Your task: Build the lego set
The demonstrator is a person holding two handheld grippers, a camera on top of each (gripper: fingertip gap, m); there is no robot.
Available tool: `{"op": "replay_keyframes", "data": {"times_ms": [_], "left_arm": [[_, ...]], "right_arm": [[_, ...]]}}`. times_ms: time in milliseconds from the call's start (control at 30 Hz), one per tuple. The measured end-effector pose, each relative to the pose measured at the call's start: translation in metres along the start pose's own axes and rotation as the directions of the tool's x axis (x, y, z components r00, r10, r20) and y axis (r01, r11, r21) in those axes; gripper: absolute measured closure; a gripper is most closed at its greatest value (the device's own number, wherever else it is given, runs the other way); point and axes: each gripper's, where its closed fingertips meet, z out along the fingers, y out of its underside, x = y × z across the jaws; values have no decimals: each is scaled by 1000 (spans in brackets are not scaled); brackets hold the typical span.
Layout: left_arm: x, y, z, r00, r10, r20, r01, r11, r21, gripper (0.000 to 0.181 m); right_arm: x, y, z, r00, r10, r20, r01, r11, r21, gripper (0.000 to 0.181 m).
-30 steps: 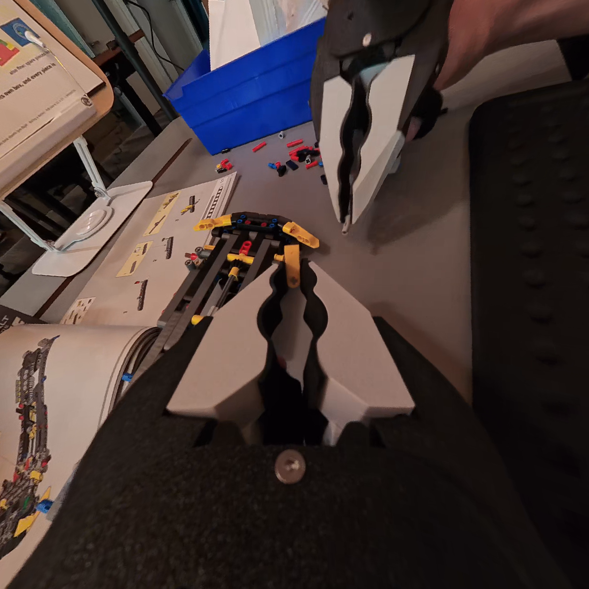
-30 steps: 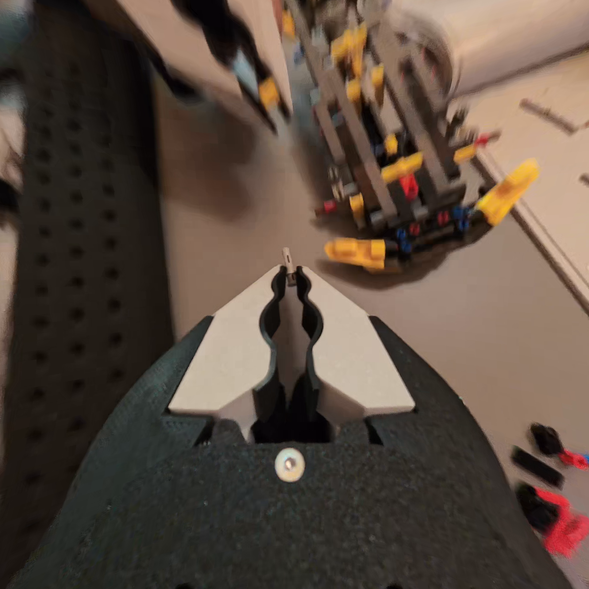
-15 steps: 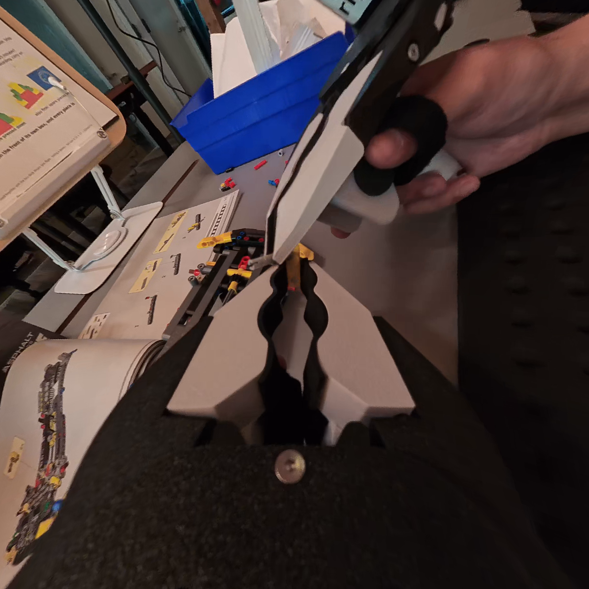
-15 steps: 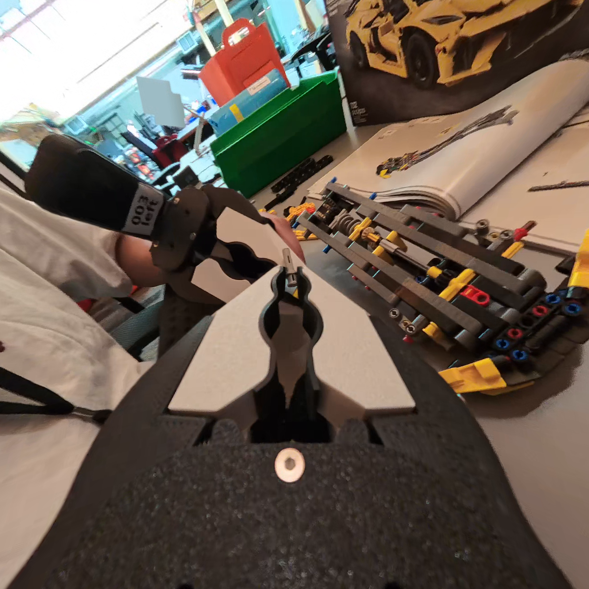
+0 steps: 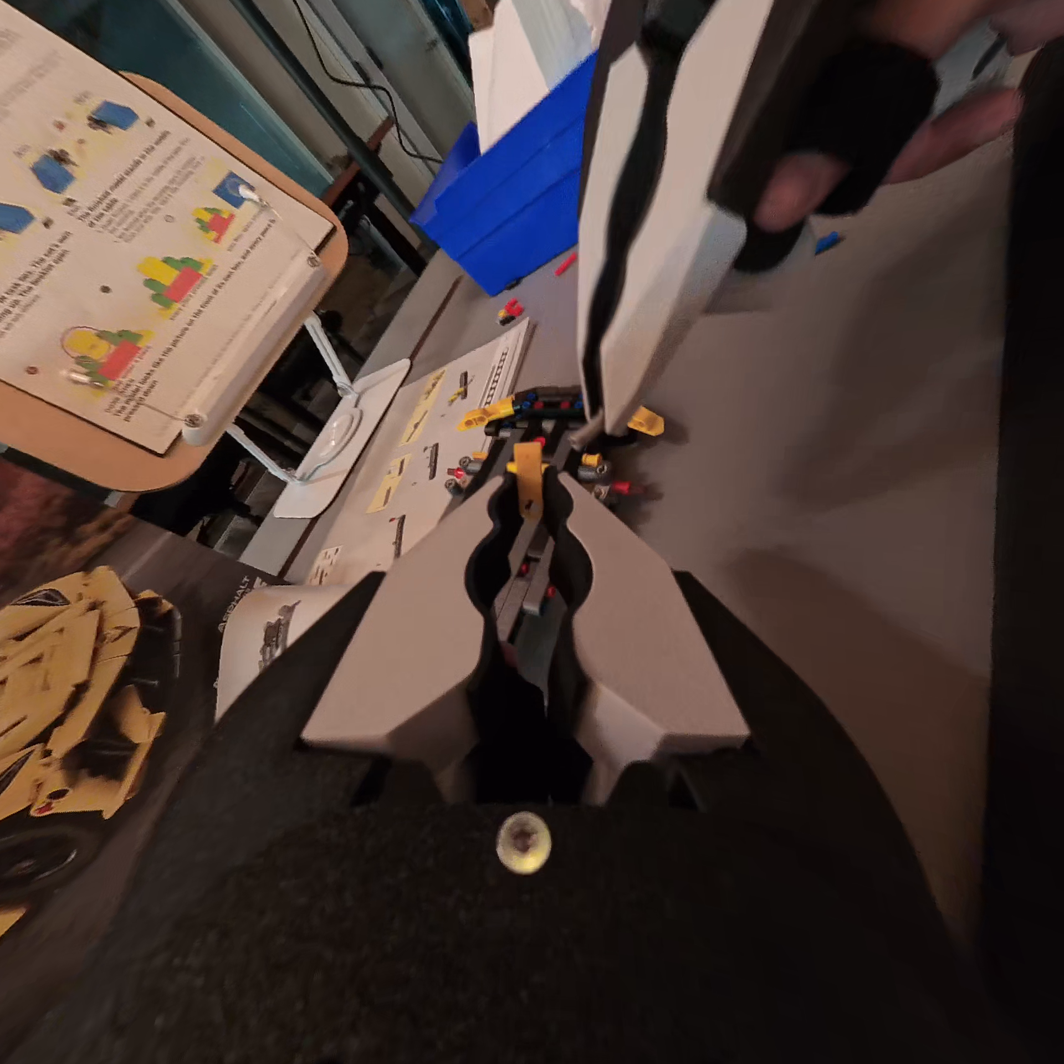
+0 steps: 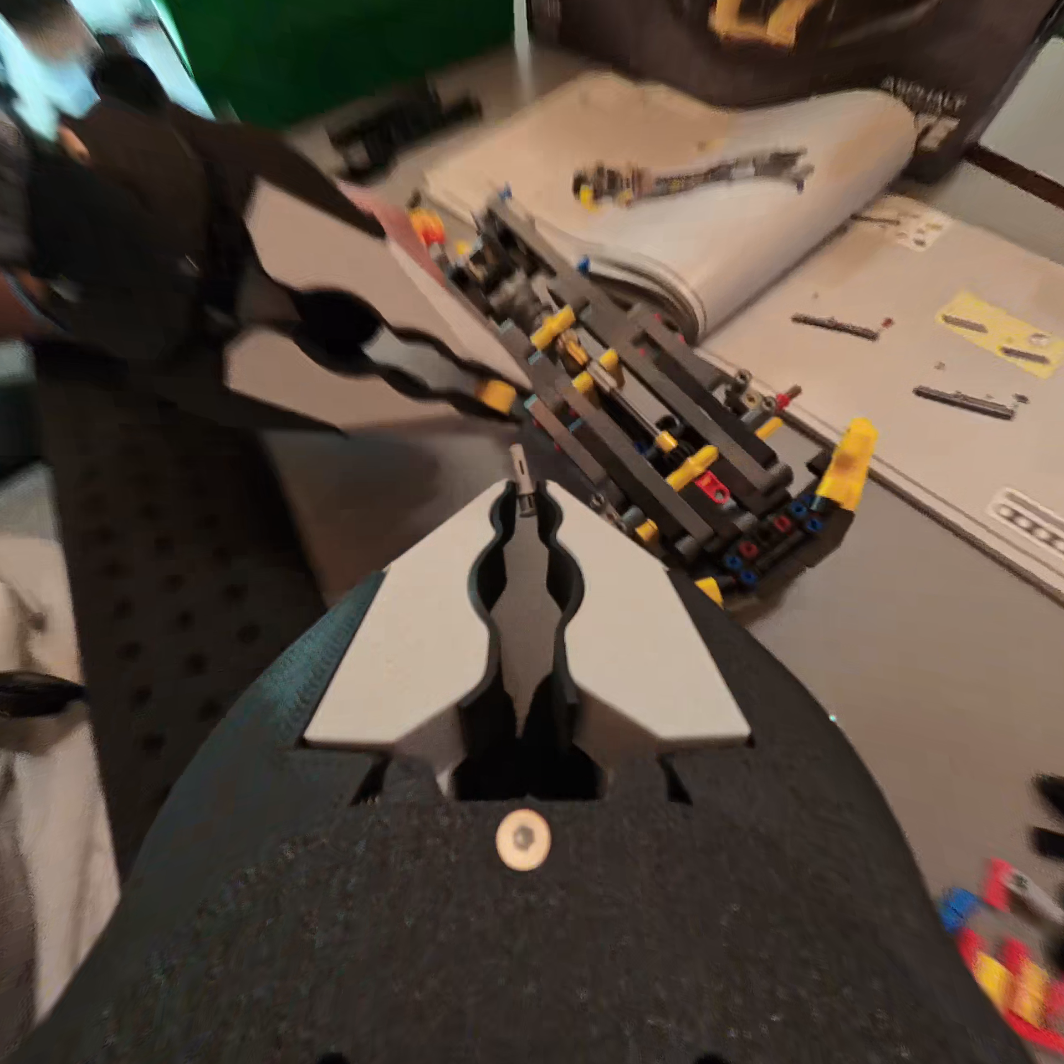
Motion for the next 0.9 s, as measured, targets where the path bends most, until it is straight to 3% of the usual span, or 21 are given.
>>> {"op": "replay_keyframes", "data": {"times_ms": [67,200,467,700,800,900], "left_arm": [[1,-6,-2,1000,9,2,-9,1000,23,176],[7,-4,0,997,80,13,-80,997,4,175],[13,3,2,996,83,-23,-84,996,-31,176],[27,9,6,989,138,-54,-142,987,-70,176],[25,11,7,991,127,-48,-131,988,-87,175],[20,7,4,996,63,-55,-66,996,-56,175]], "right_arm": [[-1,8,3,996,-85,-32,82,992,-92,176],[-8,4,8,983,-176,-51,167,975,-144,176],[-13,0,2,987,-157,-27,152,979,-135,176],[-7,10,-4,976,-219,-15,209,950,-232,176],[15,49,-26,959,-276,68,270,811,-518,176],[41,105,-79,963,-203,176,258,515,-818,176]]}}
